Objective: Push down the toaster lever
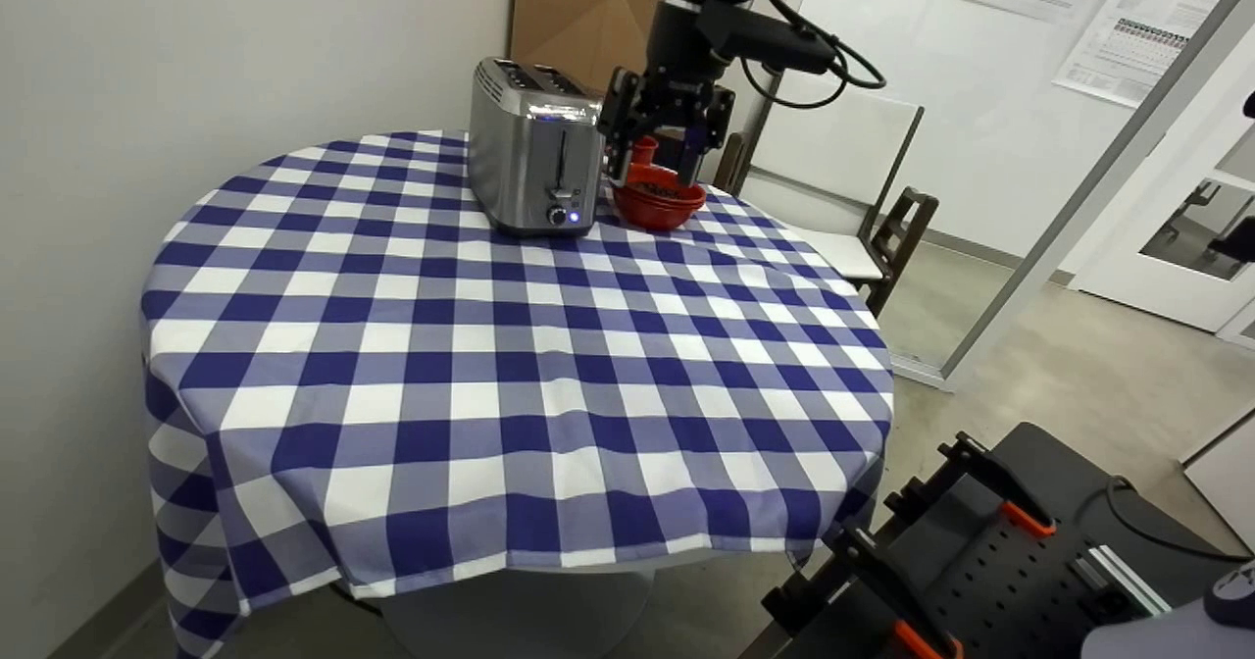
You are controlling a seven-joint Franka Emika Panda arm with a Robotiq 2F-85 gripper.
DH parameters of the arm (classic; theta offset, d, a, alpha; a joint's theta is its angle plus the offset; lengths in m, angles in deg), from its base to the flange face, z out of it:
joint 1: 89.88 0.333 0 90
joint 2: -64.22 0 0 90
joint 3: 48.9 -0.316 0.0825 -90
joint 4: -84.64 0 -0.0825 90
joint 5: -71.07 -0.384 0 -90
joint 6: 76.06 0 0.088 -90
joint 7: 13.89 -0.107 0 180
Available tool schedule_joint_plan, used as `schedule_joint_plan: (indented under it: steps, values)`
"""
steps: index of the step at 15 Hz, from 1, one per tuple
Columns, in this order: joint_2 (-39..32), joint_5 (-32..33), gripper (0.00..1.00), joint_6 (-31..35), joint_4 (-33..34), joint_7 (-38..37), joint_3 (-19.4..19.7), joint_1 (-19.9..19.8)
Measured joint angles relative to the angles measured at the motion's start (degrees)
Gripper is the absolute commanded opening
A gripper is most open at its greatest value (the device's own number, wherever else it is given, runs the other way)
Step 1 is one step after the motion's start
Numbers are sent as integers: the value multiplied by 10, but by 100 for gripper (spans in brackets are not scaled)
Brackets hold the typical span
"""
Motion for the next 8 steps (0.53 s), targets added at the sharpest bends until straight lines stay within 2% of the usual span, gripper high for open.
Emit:
schedule_joint_plan:
  steps: [6,8]
  values:
    - [194,4,100,-1,-146,32,4,-2]
    - [231,4,100,-2,-171,33,5,-2]
